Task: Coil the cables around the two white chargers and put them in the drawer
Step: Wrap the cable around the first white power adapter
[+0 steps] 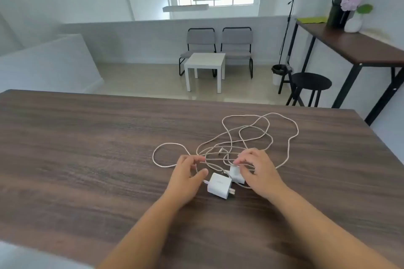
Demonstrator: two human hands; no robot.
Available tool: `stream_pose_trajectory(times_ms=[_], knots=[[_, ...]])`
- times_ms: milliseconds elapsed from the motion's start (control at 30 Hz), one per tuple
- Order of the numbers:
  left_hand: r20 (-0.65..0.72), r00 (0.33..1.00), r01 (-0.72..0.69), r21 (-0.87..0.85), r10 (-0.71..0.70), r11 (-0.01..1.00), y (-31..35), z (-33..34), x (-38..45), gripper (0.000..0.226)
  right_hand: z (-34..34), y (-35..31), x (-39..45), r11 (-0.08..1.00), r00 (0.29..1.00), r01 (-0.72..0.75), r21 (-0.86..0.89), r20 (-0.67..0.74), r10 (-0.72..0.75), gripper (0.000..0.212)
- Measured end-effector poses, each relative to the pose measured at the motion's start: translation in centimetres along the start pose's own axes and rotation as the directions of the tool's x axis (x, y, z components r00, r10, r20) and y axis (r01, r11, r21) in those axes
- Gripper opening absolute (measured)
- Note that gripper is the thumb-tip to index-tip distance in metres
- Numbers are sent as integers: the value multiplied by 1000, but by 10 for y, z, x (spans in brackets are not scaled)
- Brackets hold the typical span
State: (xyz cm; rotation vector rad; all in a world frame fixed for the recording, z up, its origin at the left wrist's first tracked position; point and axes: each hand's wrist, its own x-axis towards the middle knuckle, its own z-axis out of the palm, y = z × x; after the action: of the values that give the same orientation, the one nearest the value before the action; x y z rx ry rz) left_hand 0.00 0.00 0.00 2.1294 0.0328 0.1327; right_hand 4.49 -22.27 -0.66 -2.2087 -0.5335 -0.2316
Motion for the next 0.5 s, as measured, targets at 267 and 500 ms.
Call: stream_pose_trajectory(times_ms=[267, 500], knots=[[-37, 989, 143, 87, -140, 986, -5, 8, -17, 9, 24, 7, -28, 989, 994, 43, -140, -90, -56, 31], [46, 988, 134, 214, -147, 968, -6, 25, -23, 30, 27, 2, -35, 938, 997, -76, -339, 1, 81, 40]])
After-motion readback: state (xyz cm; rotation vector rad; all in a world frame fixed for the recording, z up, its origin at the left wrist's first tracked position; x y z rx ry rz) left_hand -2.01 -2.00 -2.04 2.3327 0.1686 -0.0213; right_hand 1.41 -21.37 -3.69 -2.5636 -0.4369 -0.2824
